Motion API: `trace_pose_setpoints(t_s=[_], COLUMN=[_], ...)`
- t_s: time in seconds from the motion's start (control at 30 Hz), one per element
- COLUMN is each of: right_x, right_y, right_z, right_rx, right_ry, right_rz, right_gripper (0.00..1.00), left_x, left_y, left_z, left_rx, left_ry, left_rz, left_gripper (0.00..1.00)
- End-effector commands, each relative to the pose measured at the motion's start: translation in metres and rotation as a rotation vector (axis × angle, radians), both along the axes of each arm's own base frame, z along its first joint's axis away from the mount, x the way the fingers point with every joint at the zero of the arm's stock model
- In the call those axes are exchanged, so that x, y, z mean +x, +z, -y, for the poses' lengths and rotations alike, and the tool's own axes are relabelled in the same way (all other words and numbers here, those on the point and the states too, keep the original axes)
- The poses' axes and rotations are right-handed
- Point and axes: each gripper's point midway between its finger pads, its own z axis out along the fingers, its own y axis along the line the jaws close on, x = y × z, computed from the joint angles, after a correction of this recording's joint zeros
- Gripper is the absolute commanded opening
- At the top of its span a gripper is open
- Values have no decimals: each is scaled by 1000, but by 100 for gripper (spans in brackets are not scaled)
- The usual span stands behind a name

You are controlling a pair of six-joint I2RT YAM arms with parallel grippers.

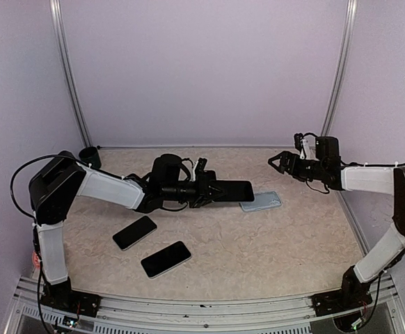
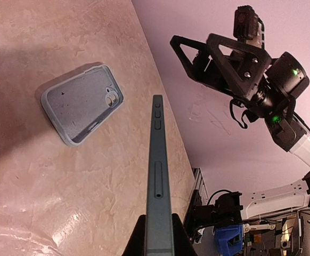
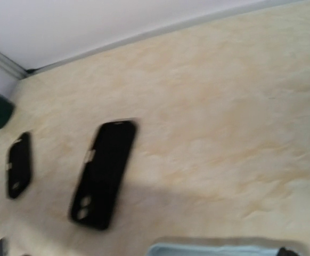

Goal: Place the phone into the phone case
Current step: Move the phone case to the center of the board.

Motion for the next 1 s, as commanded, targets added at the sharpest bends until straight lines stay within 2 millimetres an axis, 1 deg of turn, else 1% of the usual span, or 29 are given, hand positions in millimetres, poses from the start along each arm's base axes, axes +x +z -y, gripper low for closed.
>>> trace_pose_setpoints(t_s=[0.0, 0.07, 0.17, 0.3, 0.43, 0.53, 0.73, 0.87, 0.97], right_x=[17, 23, 30, 34, 35, 36, 37, 39, 39], right_y=[-30, -46, -64, -82, -97, -111, -124, -129, -131], right_z=[7, 4, 1, 5, 9, 9, 6, 9, 7], right_rx=[-31, -35, -44, -77, -112, -122, -130, -154, -154], right_ry=[11, 25, 38, 26, 19, 23, 41, 37, 52], right_rz=[-99, -142, -184, -213, -232, -258, -278, -279, -276], right_gripper=[97, 95, 94, 93, 92, 91, 88, 88, 87], left_x=[5, 4, 4, 5, 3, 2, 1, 1, 2], left_y=[27, 26, 25, 21, 25, 23, 19, 19, 18], left_z=[5, 3, 1, -4, -10, -13, -19, -22, -24], left_rx=[-60, -55, -40, -14, -18, -16, -2, -1, 5], left_ry=[1, 6, 15, 35, 59, 69, 94, 106, 119], left_rz=[57, 59, 61, 63, 67, 62, 55, 50, 49], left_gripper=[0, 0, 0, 0, 0, 0, 0, 0, 0])
